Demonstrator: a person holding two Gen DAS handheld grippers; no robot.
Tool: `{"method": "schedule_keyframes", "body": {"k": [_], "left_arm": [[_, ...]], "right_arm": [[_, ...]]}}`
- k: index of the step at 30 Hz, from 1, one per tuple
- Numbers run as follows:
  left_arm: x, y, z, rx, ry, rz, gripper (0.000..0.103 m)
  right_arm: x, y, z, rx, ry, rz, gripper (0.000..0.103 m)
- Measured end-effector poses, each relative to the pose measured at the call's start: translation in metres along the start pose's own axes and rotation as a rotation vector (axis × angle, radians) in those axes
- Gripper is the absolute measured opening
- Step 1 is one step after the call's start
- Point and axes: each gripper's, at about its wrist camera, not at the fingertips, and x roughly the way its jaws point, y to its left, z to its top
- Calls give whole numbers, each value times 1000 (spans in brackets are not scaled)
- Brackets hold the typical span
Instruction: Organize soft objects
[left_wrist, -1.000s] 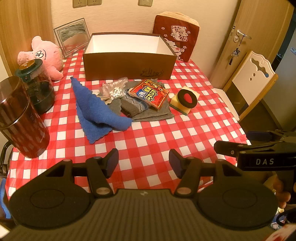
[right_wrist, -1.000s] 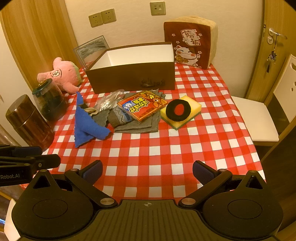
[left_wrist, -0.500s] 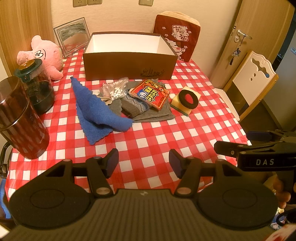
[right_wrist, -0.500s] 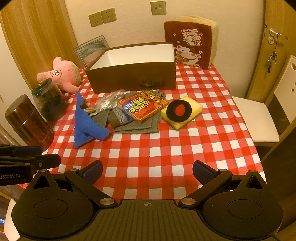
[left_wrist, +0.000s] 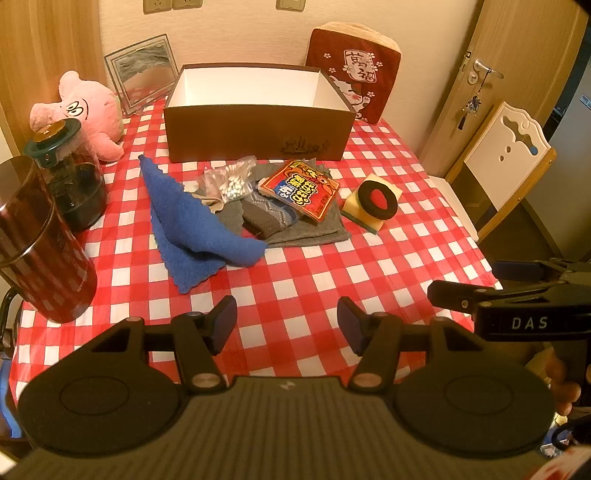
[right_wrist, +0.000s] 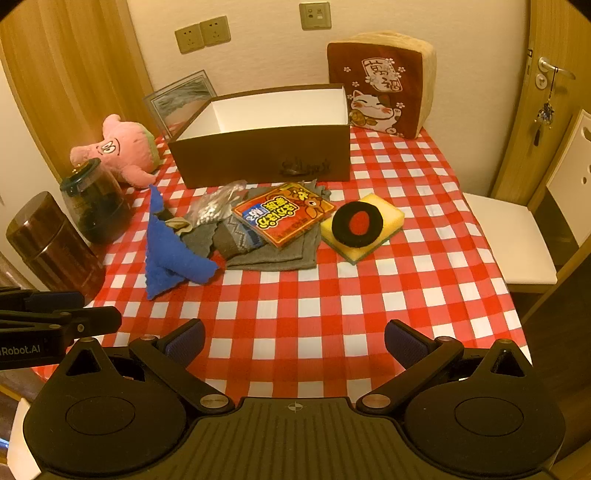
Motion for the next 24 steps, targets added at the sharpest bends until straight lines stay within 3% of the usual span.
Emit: {"method": "schedule_keyframes", "body": {"k": [24], "left_arm": [[20, 10, 6, -1, 4, -2, 58]], "right_arm": [[5, 4, 7, 5, -1, -4, 103]]}}
